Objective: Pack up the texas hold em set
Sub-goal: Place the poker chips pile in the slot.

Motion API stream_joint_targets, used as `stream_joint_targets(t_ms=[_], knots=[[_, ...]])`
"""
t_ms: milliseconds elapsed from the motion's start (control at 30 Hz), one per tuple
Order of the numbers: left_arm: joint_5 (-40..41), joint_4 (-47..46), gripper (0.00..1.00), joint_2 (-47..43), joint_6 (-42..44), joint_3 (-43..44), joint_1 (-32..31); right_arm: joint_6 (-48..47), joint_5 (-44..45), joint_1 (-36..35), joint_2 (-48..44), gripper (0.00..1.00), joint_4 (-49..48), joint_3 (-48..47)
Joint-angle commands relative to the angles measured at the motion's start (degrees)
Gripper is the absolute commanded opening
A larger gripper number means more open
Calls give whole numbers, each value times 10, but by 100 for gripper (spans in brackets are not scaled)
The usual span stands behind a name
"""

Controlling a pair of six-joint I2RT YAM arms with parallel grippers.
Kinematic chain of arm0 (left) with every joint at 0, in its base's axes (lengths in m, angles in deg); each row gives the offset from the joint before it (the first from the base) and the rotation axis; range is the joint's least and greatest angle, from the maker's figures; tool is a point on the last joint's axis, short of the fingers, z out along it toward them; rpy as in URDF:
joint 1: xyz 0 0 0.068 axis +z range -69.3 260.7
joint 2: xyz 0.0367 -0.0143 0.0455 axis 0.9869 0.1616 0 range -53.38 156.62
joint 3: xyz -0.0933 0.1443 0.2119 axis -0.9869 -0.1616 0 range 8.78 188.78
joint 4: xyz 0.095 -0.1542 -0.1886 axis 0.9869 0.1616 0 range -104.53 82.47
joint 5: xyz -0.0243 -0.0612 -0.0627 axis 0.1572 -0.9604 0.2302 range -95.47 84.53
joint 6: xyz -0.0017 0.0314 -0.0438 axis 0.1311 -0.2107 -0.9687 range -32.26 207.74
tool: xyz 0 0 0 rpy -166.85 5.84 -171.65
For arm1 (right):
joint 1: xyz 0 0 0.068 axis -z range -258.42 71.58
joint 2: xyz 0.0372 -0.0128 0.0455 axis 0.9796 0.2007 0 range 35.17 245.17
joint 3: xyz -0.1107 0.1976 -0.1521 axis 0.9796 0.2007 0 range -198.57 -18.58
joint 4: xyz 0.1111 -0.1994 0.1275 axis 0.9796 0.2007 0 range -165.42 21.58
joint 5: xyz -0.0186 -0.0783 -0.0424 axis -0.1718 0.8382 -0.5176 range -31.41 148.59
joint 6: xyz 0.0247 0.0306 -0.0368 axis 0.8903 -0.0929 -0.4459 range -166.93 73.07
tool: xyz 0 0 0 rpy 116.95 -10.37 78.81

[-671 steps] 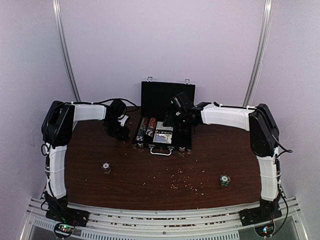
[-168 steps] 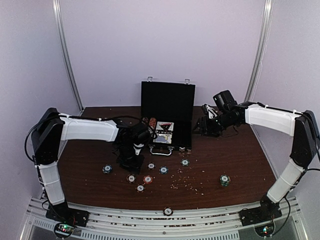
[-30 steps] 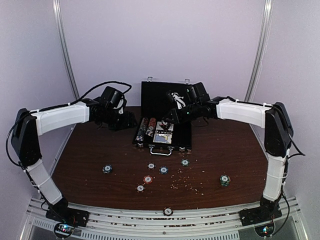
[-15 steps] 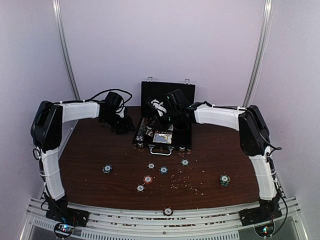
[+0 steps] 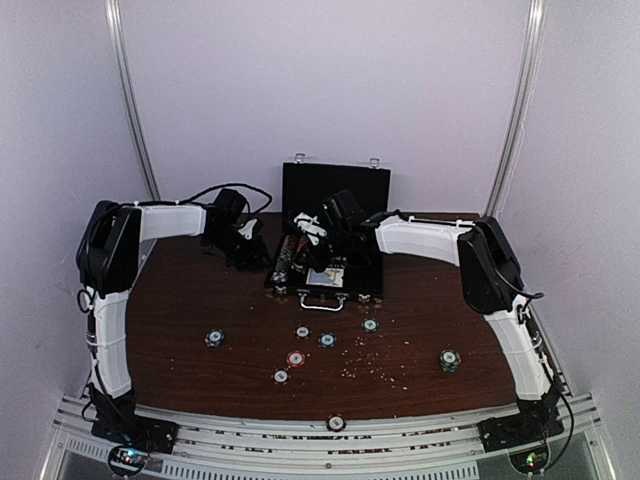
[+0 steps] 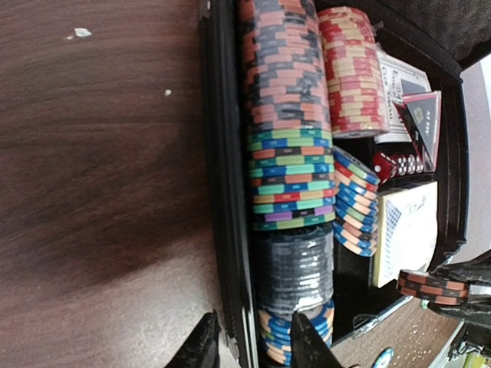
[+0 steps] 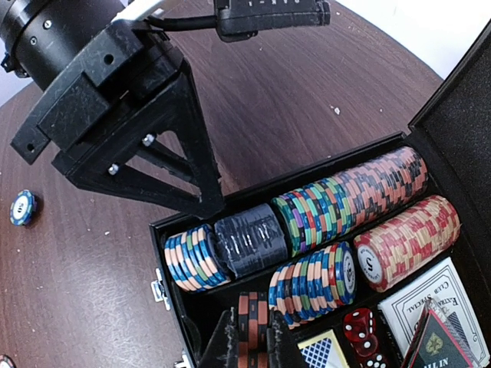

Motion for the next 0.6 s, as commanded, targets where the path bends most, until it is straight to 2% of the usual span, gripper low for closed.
stream_joint_targets(t_ms=[0,267,567], knots=[[-26,-3,32,21,24,20,5,-20,15,-6,12,0,6,-22],[-6,13,27,44,39,38,7,-35,-16,-9,13,0,14,-19],[21,42,22,69,75,71,7,-45,2,-12,21,0,16,-19]])
